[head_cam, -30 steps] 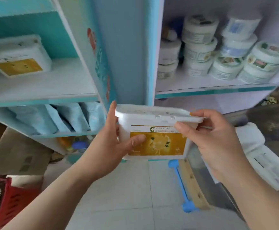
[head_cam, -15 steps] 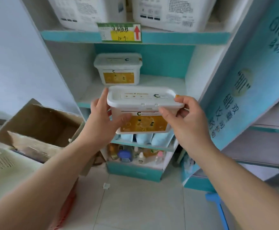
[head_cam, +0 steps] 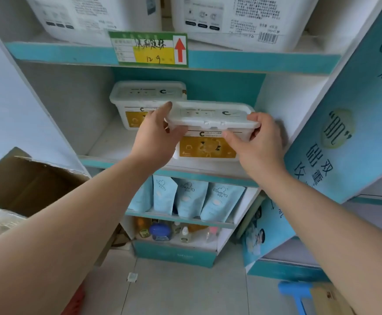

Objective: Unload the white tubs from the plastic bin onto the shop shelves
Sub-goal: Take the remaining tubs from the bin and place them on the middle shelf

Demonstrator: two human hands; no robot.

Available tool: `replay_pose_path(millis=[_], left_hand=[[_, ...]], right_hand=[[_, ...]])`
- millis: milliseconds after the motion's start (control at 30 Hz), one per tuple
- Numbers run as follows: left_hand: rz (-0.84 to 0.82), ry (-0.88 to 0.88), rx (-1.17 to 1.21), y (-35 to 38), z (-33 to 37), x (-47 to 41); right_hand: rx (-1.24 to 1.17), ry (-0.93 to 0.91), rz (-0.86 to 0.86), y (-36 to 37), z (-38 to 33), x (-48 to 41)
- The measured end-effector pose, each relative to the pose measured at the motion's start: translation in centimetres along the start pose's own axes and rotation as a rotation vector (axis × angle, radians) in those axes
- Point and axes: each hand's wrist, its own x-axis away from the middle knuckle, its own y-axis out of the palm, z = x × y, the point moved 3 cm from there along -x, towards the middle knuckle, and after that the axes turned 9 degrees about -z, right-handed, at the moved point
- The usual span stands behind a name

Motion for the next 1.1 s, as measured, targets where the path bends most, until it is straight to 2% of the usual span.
replay_pose_path(millis=[267,400,833,1100], left_hand=[[0.099,0.011,0.144,1.5,-2.4,-2.7],[0.028,0.038,0.055,3.1,-2.8,-3.3],[0.085,-0.004,-0.015,4.3,-3.0,-7.7],[0.009,-0.020,-0.108,4.9,-1.9,-5.7]], right_hand=[[0.049,-0.028,-0.021,2.0,2.5,-2.3],[0.041,-0.013,0.000,2.3,3.4,-2.9],[0.092,-0.043,0.050,3.4,4.6,-6.4],[0.043,0.069,-0.038,3.4,3.8,-5.0]])
